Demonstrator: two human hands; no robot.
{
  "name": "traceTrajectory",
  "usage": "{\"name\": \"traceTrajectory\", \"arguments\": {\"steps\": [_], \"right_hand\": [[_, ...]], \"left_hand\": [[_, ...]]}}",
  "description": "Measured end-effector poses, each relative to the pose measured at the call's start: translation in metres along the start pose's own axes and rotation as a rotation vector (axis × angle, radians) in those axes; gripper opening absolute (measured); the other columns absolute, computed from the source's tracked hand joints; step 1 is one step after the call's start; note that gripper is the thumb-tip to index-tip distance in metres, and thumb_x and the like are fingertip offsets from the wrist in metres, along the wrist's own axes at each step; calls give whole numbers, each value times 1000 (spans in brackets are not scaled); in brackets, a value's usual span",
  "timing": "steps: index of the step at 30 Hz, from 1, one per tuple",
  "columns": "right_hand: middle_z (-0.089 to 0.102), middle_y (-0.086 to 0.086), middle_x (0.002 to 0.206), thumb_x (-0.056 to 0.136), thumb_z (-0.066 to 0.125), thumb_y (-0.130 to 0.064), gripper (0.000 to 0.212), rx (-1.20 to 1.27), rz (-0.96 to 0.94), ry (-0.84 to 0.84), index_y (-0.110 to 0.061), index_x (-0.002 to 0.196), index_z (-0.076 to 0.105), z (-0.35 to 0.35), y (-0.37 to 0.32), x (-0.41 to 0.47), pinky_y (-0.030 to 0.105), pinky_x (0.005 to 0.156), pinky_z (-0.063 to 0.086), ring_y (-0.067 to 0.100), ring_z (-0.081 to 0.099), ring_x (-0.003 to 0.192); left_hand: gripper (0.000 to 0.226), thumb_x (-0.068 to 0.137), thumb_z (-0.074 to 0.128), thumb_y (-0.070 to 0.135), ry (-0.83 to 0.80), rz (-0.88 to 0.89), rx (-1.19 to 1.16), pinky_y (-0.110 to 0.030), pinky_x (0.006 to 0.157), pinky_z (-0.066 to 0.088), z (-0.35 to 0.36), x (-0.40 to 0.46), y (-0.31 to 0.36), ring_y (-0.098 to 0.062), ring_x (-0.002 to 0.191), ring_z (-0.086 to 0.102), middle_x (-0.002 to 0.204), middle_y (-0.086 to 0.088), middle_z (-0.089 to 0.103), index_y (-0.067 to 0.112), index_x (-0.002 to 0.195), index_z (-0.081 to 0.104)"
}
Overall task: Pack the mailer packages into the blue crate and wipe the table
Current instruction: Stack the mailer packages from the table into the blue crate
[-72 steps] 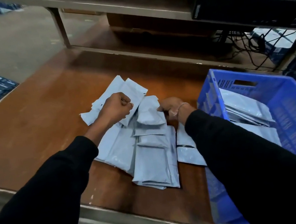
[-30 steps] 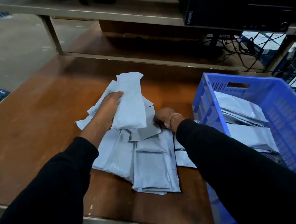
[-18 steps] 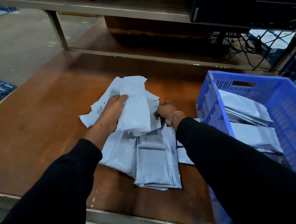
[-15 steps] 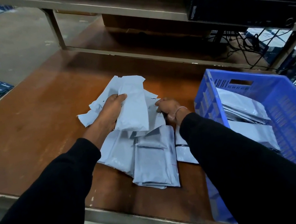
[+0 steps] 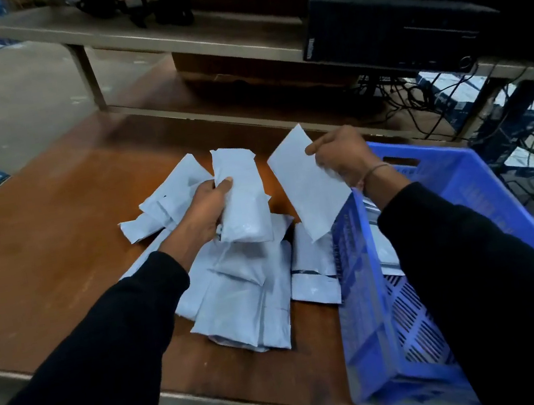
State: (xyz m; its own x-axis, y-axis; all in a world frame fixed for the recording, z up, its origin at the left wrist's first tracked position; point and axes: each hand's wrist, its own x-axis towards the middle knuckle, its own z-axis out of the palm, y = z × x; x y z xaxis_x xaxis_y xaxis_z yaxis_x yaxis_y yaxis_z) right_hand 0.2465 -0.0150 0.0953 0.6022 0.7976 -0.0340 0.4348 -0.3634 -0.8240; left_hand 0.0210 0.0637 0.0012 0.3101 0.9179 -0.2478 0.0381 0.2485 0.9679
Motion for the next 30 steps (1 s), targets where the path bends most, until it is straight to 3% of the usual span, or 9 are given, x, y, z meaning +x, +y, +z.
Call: {"name": "traceTrajectory", "arguments": {"steps": [3,7,9,12,14,17,21,26,30], "right_hand": [[73,17,99,85,53,14,34,366,80,-169,-7,97,76,-23,5,-8,30,62,58,31,69,78],[69,18,98,90,49,16,32,499,176,-247,-5,102,69,-22,21,-14,25,52,56,23,69,69],[68,16,93,89,53,17,32,475,147,-198,0,111,68,-22,31,-17,21,48,55,20,67,66],[70,19,96,86,62,14,30,470,127,-152,0,112,68,-26,45,-20,28,61,60,28,68,76],[70,21,98,84,69,10,27,440,116,-133,-1,109,68,-30,51,-21,30,63,56,29,66,77],[69,19,92,82,74,7,25,421,87,-117,1,106,66,-40,53,-26,24,51,54,21,64,64],[67,19,86,79,79,4,28,460,28,-112,-3,97,59,-60,59,-30,21,46,52,13,67,51],[57,8,112,61,94,-31,73,113,-247,150,-17,115,47,-94,76,-20,31,75,51,22,60,98],[36,9,144,57,85,-43,106,-275,-588,409,-15,147,34,-136,82,-17,28,105,32,25,39,128]], "left_hand": [[33,105,57,29,-43,14,-87,-32,69,57,23,-3,3,-21,97,71,115,-6,73,7,129,59],[21,105,55,21,-111,-30,-263,-34,70,62,55,-14,9,-22,89,76,100,-4,79,9,120,64],[28,106,53,29,-116,-37,-327,-39,81,61,70,-19,12,-28,102,74,103,-4,79,11,122,66],[44,104,44,54,-190,-11,-365,-42,90,60,88,-24,19,-27,112,72,116,-4,77,21,122,67],[51,98,50,62,-255,36,-278,-45,95,59,95,-26,22,-26,111,72,123,-5,74,22,128,65],[67,82,84,41,-281,126,-54,-46,92,60,95,-23,24,-26,110,73,127,-5,72,16,137,56],[83,68,95,29,-272,223,166,-42,92,60,103,-24,45,-22,109,72,126,-3,69,16,137,50],[70,75,89,27,-320,454,508,-26,81,54,131,-38,86,-8,104,65,118,8,65,25,134,52],[73,72,82,35,-418,687,868,-36,91,53,169,-50,108,-12,108,62,125,8,62,34,138,49]]}}
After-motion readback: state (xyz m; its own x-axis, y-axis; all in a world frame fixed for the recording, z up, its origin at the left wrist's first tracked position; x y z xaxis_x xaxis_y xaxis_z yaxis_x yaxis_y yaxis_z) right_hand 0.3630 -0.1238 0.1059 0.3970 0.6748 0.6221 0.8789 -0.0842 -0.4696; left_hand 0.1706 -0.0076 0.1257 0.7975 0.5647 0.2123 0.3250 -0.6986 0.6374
